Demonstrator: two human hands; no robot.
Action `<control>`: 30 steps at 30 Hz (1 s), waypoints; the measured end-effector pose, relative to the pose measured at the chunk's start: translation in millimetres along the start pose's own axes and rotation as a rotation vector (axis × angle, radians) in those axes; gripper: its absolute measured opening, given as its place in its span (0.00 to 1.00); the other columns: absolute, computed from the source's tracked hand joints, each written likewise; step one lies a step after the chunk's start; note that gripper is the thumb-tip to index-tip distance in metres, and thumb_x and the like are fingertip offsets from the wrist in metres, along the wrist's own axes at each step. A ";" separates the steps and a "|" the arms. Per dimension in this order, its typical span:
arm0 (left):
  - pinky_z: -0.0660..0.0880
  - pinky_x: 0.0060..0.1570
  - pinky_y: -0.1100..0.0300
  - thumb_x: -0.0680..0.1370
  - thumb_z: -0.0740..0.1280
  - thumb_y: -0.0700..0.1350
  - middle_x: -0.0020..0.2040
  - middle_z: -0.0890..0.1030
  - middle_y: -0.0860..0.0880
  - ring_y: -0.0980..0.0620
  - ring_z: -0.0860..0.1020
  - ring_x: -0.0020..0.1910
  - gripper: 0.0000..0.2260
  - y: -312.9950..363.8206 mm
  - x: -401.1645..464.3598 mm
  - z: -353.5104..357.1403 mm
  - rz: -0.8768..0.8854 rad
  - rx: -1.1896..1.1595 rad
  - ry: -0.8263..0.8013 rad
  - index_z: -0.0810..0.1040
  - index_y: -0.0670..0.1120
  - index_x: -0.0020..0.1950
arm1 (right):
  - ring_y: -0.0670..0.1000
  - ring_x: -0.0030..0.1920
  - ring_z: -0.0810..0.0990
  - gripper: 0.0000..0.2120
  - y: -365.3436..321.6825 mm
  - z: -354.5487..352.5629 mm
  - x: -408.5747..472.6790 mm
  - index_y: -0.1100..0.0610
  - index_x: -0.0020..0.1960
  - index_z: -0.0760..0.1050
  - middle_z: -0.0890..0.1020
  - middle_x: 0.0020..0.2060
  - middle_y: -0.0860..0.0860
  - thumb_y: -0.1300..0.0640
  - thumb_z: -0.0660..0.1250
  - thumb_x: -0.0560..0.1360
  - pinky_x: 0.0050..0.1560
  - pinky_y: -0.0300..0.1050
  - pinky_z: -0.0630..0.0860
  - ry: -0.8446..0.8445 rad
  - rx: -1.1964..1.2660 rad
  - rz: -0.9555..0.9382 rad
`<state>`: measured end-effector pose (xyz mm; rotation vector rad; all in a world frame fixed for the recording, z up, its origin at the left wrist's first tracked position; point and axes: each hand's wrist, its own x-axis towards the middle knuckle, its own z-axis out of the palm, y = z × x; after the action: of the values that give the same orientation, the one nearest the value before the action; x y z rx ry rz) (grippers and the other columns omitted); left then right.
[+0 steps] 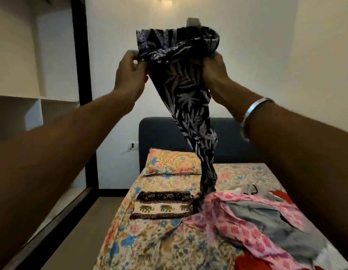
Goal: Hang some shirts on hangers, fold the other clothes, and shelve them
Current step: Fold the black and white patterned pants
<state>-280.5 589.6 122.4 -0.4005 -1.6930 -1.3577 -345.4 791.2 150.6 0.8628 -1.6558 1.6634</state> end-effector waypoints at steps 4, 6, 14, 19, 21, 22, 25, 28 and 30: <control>0.77 0.54 0.48 0.83 0.63 0.48 0.52 0.84 0.43 0.48 0.80 0.50 0.04 -10.9 -50.8 -6.4 -0.031 0.046 -0.036 0.74 0.56 0.49 | 0.54 0.49 0.84 0.12 4.3 -23.2 -48.1 0.54 0.51 0.83 0.86 0.45 0.49 0.50 0.62 0.78 0.51 0.58 0.80 0.001 -0.141 -0.004; 0.75 0.51 0.51 0.83 0.63 0.49 0.50 0.84 0.46 0.50 0.80 0.48 0.04 -13.3 -73.9 -6.1 -0.051 0.101 -0.062 0.74 0.57 0.48 | 0.55 0.49 0.84 0.13 3.7 -33.4 -67.6 0.53 0.48 0.83 0.86 0.43 0.49 0.49 0.63 0.77 0.51 0.60 0.80 0.045 -0.156 0.020; 0.73 0.37 0.69 0.84 0.61 0.40 0.41 0.79 0.51 0.64 0.77 0.34 0.05 39.8 -89.0 0.8 -0.041 0.050 -0.094 0.73 0.46 0.49 | 0.54 0.44 0.85 0.10 -42.1 -45.7 -75.7 0.58 0.48 0.82 0.86 0.41 0.52 0.57 0.63 0.72 0.42 0.47 0.79 0.092 -0.085 0.201; 0.79 0.39 0.58 0.82 0.61 0.36 0.42 0.85 0.45 0.49 0.83 0.39 0.08 36.6 -96.0 0.0 -0.298 -0.244 -0.195 0.79 0.40 0.54 | 0.53 0.31 0.73 0.02 -38.1 -49.6 -92.9 0.58 0.38 0.76 0.77 0.32 0.53 0.61 0.66 0.67 0.30 0.43 0.66 -0.149 -0.080 0.407; 0.80 0.39 0.57 0.82 0.62 0.35 0.41 0.85 0.44 0.48 0.83 0.38 0.07 29.7 -104.7 4.3 -0.331 -0.300 -0.210 0.80 0.39 0.54 | 0.49 0.28 0.68 0.02 -37.7 -55.9 -99.0 0.56 0.36 0.75 0.76 0.31 0.50 0.61 0.67 0.66 0.27 0.42 0.62 -0.360 -0.029 0.498; 0.81 0.37 0.57 0.81 0.63 0.35 0.40 0.85 0.44 0.48 0.83 0.36 0.06 26.3 -107.5 6.1 -0.350 -0.325 -0.211 0.79 0.38 0.54 | 0.48 0.29 0.69 0.03 -38.8 -58.9 -101.3 0.56 0.37 0.75 0.77 0.33 0.49 0.61 0.69 0.68 0.28 0.42 0.63 -0.458 -0.019 0.531; 0.83 0.39 0.55 0.80 0.64 0.34 0.43 0.85 0.41 0.46 0.84 0.38 0.10 18.6 -109.2 7.3 -0.429 -0.442 -0.219 0.78 0.34 0.60 | 0.47 0.37 0.81 0.08 -45.2 -67.7 -105.0 0.61 0.50 0.81 0.83 0.42 0.51 0.56 0.73 0.75 0.38 0.42 0.79 -0.600 -0.058 0.594; 0.82 0.39 0.55 0.79 0.64 0.33 0.44 0.86 0.41 0.47 0.85 0.39 0.09 15.3 -104.8 0.0 -0.474 -0.465 -0.200 0.81 0.36 0.57 | 0.49 0.47 0.86 0.16 -50.2 -73.5 -105.2 0.64 0.57 0.78 0.85 0.49 0.53 0.56 0.75 0.74 0.42 0.43 0.83 -0.447 -0.161 0.584; 0.82 0.43 0.56 0.78 0.65 0.32 0.43 0.85 0.44 0.49 0.84 0.40 0.09 10.5 -102.4 -7.0 -0.457 -0.303 -0.212 0.82 0.39 0.55 | 0.47 0.44 0.86 0.16 -49.4 -77.2 -107.4 0.61 0.55 0.77 0.84 0.48 0.51 0.55 0.76 0.73 0.39 0.42 0.82 -0.390 -0.296 0.546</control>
<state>-214.4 614.9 47.3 -0.3489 -1.8257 -1.9790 -243.8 870.4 93.0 0.6469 -2.5088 1.5806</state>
